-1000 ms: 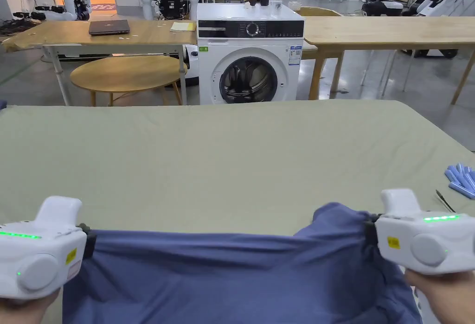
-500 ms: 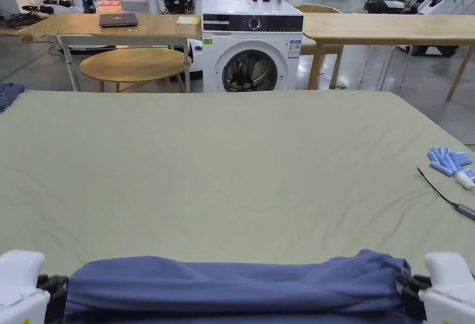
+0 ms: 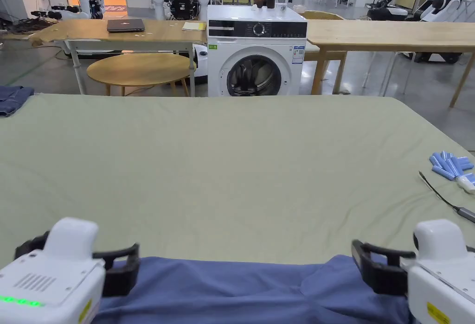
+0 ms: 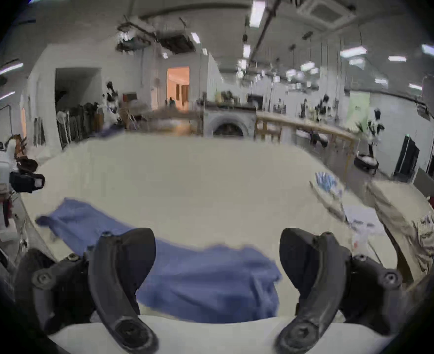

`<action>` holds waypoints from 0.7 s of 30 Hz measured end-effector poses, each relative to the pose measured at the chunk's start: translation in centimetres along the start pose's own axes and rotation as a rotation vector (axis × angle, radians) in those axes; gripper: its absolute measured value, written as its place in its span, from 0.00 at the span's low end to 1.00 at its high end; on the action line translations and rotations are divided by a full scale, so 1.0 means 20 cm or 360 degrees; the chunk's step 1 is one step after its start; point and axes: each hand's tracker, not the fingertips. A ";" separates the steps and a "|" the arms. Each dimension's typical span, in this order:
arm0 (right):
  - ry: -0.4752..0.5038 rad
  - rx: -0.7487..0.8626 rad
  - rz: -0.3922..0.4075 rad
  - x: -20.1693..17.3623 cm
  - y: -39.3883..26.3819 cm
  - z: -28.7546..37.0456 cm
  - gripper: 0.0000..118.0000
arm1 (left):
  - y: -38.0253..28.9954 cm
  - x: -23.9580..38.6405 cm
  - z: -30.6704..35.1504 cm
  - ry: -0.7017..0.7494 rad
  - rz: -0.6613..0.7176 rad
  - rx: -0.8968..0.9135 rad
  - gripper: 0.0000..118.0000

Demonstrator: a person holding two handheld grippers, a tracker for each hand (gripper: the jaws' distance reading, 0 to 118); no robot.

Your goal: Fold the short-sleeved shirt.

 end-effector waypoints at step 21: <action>-0.0043 0.0308 -0.0039 -0.30 0.01 -0.12 0.00 | 0.00 -0.11 0.00 -0.0096 0.0378 0.0075 0.13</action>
